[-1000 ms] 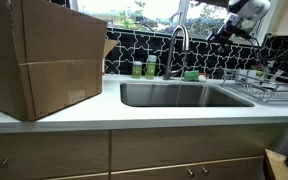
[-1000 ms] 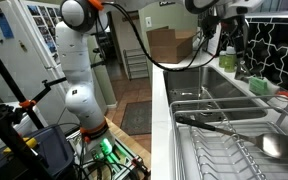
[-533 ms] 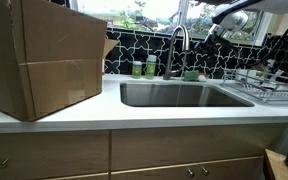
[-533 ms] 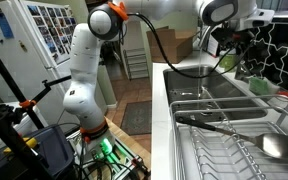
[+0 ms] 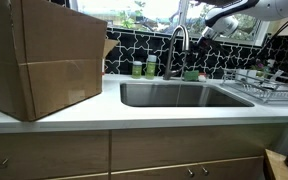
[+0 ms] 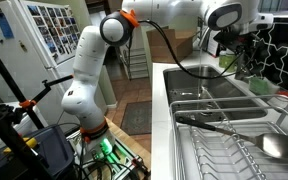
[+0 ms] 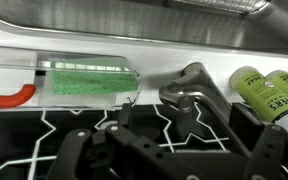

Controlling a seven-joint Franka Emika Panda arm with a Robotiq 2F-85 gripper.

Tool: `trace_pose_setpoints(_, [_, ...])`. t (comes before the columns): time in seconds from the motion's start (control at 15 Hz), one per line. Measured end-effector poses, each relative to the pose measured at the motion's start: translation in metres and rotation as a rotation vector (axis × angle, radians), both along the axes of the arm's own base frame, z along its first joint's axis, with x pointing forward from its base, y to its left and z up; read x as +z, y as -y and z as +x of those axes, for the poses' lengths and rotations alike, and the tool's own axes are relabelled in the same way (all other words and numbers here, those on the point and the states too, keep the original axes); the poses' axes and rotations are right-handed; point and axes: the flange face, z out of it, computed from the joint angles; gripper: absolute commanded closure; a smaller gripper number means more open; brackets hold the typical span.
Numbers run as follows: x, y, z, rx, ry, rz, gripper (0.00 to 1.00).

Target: Turn the faucet off

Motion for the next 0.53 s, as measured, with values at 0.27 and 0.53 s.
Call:
trace_pose_setpoints(0.27, [-0.013,-0.005,0.015,0.071,0.000,-0.012,0.00])
trace_pose_setpoints(0.53, [-0.022,-0.009,0.025,0.114,0.001,-0.020,0.00])
